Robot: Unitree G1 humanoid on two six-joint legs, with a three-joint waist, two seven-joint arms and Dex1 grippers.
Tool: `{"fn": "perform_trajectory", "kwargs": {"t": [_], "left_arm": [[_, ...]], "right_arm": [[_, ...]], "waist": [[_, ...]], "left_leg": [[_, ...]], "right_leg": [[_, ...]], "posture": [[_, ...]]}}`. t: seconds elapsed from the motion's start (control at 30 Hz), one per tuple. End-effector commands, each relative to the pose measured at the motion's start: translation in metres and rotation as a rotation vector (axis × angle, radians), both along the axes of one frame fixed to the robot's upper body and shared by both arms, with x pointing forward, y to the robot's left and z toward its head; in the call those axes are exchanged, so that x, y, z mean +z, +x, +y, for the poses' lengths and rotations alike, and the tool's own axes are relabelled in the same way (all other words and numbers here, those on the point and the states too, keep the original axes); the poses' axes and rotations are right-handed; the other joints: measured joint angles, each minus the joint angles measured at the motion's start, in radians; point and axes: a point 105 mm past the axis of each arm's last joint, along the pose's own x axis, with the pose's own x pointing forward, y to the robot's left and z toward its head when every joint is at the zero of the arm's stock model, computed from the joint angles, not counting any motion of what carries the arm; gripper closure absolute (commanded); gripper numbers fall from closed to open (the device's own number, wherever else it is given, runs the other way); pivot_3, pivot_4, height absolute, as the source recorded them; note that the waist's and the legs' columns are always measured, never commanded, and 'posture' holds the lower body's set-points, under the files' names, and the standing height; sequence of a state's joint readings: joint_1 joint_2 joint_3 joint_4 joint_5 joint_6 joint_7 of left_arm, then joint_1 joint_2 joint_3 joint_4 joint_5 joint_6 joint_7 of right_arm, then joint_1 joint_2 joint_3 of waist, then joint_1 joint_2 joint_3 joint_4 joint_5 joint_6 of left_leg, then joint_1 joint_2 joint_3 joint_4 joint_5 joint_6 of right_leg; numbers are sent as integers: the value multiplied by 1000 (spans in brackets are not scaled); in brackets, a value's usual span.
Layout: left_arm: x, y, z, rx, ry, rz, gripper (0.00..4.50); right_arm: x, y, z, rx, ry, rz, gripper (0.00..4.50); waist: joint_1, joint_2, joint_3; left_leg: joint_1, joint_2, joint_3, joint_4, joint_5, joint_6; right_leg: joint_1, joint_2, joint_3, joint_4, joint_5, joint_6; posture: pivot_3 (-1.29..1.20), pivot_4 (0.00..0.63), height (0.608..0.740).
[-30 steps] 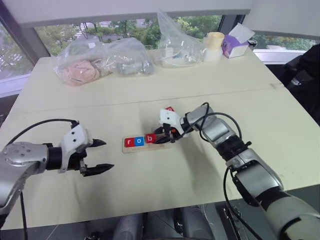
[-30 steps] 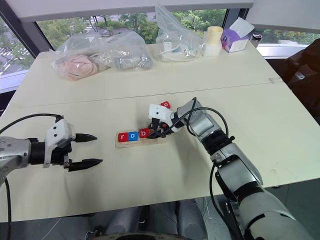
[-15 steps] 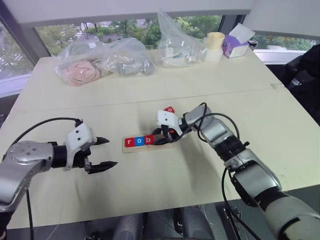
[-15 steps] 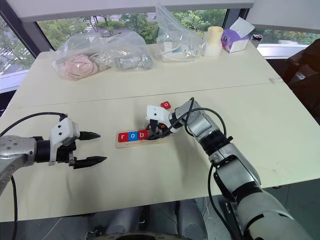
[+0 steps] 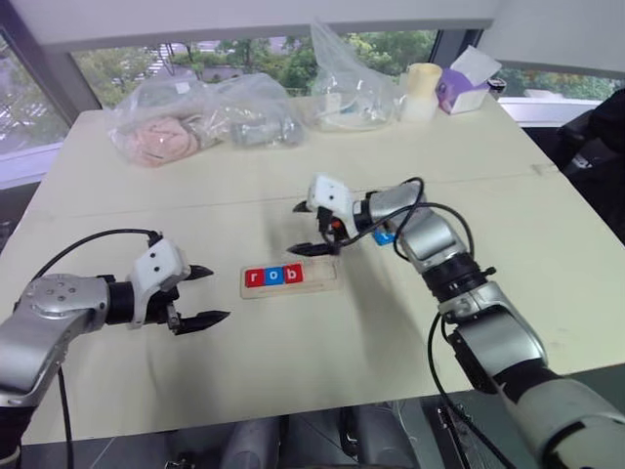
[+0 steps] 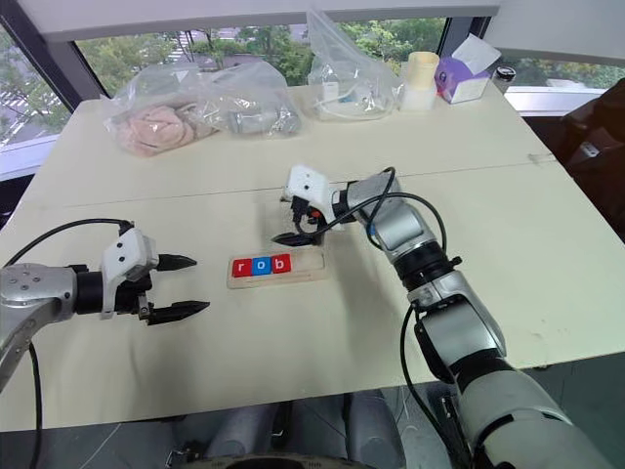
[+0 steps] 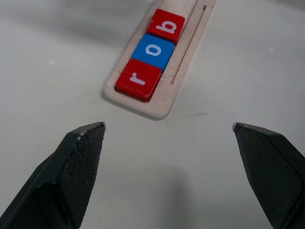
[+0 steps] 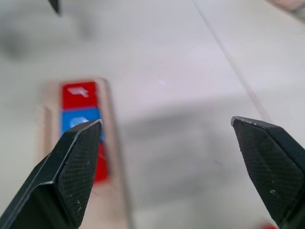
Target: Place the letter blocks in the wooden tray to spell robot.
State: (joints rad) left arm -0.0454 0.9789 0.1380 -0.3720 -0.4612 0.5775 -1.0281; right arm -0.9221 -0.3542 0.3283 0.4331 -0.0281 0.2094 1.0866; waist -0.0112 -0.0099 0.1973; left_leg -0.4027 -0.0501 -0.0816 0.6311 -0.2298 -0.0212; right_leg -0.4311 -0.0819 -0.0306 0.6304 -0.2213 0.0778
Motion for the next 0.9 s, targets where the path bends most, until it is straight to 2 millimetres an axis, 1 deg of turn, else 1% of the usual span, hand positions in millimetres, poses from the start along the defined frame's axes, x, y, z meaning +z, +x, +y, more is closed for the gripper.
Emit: {"fn": "perform_trajectory", "kwargs": {"t": [0.03,0.13,0.2,0.23,0.27,0.33,0.43,0.6,0.67,0.73,0.87,0.9], "left_arm": [[7,2,-1,-14,1,-38,0],[13,6,-3,-6,-22,-79,0],[31,14,-15,7,-126,-142,0],[38,17,-20,11,-159,-165,0],[43,19,-23,13,-180,-182,0],[47,24,-27,20,-190,-207,0],[58,38,-30,49,-198,-278,0],[70,54,-27,94,-209,-351,0],[72,56,-27,100,-214,-361,0],[71,57,-28,97,-214,-359,0],[67,57,-28,103,-206,-356,0],[66,57,-27,105,-200,-355,0]], "right_arm": [[0,-2,-7,-17,-3,-71,44],[0,8,-21,-114,10,-120,44],[12,25,-40,-344,201,-23,44],[13,30,-47,-435,276,39,44],[12,32,-52,-501,321,95,44],[6,31,-55,-568,341,159,44],[-11,31,-54,-663,356,263,44],[-23,40,-47,-748,376,315,44],[-24,46,-43,-774,382,318,44],[-28,52,-35,-787,371,309,44],[-36,59,-25,-804,355,311,44],[-36,60,-24,-808,359,311,280]], "waist": [[-3,0,0],[-8,0,0],[-6,0,0],[-4,0,0],[-3,0,0],[-3,0,0],[-3,0,0],[-10,0,0],[-9,0,0],[-10,0,0],[-10,0,0],[-10,0,0]], "left_leg": [[0,0,0,0,0,0],[0,0,0,0,0,0],[0,1,0,0,1,-1],[0,1,0,0,2,-2],[0,1,0,0,2,-3],[0,2,0,1,2,-3],[0,2,0,0,2,-3],[1,3,2,0,2,-3],[1,4,2,0,2,-3],[1,4,3,0,2,-3],[1,5,3,0,2,-3],[1,5,3,0,2,-3]], "right_leg": [[0,0,0,0,0,0],[0,0,0,0,0,0],[-1,0,0,1,1,-1],[-1,0,0,2,1,-1],[-1,1,0,2,1,-2],[-1,1,0,2,2,-2],[0,2,0,1,2,-2],[-1,3,0,2,2,-3],[-1,3,0,2,3,-3],[-1,4,0,2,3,-3],[-1,4,1,2,3,-3],[-1,4,1,2,3,-3]], "posture": [[0,150,740],[0,150,740],[0,150,740],[0,150,740],[0,150,740],[0,150,740],[0,150,740],[0,150,740],[0,150,740],[0,150,740],[0,150,740],[0,150,740]]}}
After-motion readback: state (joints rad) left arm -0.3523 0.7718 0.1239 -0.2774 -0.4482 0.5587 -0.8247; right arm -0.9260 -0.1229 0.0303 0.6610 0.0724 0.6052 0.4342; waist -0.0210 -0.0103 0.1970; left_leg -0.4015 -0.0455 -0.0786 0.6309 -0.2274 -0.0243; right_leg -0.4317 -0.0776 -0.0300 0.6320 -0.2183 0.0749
